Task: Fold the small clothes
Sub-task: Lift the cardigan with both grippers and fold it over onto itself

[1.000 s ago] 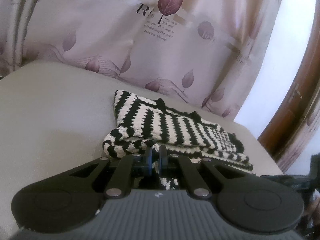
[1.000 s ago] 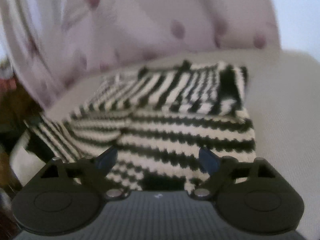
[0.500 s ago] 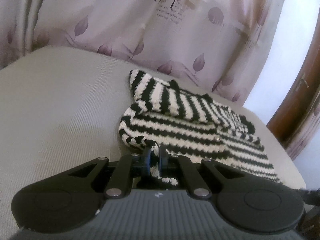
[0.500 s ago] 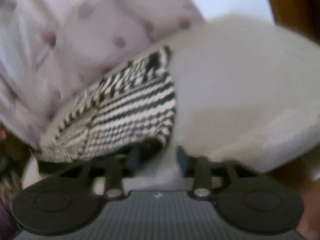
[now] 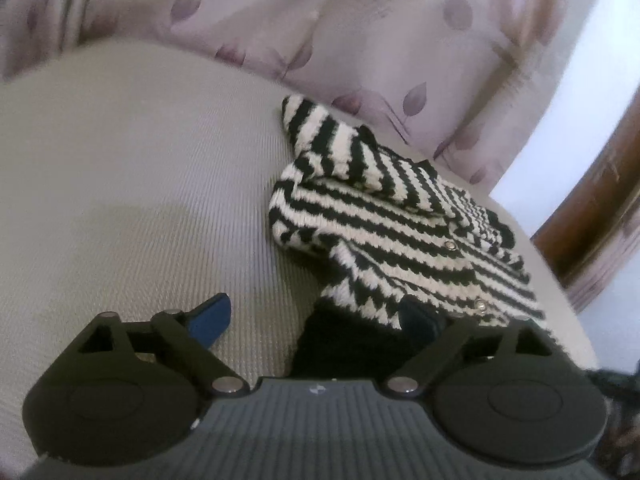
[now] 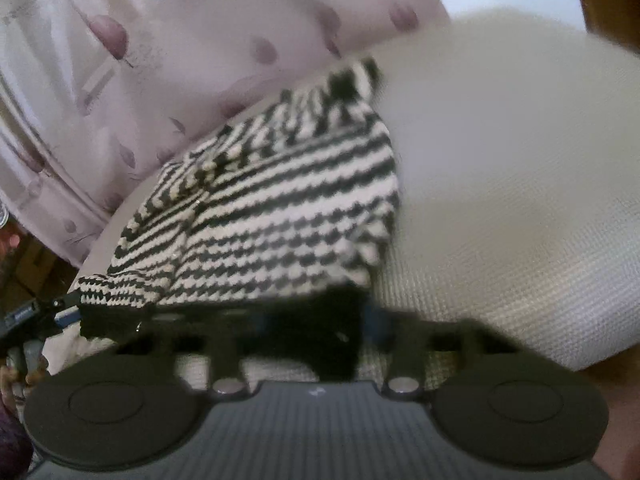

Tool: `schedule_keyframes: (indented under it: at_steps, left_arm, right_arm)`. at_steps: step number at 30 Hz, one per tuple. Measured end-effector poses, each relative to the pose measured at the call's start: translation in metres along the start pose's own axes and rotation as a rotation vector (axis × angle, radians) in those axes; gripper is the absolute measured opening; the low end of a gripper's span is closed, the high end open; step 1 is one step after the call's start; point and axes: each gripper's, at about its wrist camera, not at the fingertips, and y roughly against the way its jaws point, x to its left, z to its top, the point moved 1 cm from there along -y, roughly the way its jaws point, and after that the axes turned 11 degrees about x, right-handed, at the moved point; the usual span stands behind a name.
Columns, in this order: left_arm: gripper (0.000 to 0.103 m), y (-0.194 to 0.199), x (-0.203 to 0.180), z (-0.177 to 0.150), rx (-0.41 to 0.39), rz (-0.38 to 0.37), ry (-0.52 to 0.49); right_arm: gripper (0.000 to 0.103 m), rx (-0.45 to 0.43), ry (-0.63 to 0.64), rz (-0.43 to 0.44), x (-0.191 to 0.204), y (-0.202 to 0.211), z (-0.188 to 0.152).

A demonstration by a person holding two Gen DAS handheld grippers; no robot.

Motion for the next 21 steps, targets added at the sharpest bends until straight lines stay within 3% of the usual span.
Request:
schedule_keyframes:
  at_steps: [2,3,4,5,6,10,16,21]
  left_arm:
    - [0.086,-0.003,0.001,0.001,0.007,-0.017,-0.005]
    - [0.070,-0.004,-0.001,0.001,0.023,-0.038,-0.025]
    - [0.033,-0.007,-0.003,0.002,0.046,-0.064,-0.042]
    - [0.014,-0.013,-0.006,0.002,0.086,-0.071,-0.053]
    - [0.009,-0.018,-0.009,0.001,0.110,-0.052,-0.064]
    - [0.008,-0.012,-0.025,-0.004,0.051,-0.008,-0.121]
    - [0.008,0.018,-0.043,0.019,-0.069,-0.121,-0.065]
    - [0.008,0.030,-0.063,0.060,-0.197,-0.175,0.000]
  right_arm:
    - [0.016,-0.007,-0.023,0.023,-0.005,0.000,-0.001]
    - [0.016,-0.006,-0.041,0.038,-0.008,0.000,-0.003]
    - [0.014,-0.003,-0.059,0.063,-0.010,0.001,-0.005]
    - [0.013,0.002,-0.085,0.100,-0.014,-0.001,-0.005]
    - [0.013,0.006,-0.125,0.142,-0.019,-0.001,-0.007]
    - [0.012,-0.007,-0.263,0.273,-0.037,-0.001,-0.011]
    - [0.012,-0.090,-0.348,0.461,-0.037,0.013,0.003]
    - [0.012,-0.168,-0.343,0.553,-0.024,0.018,0.044]
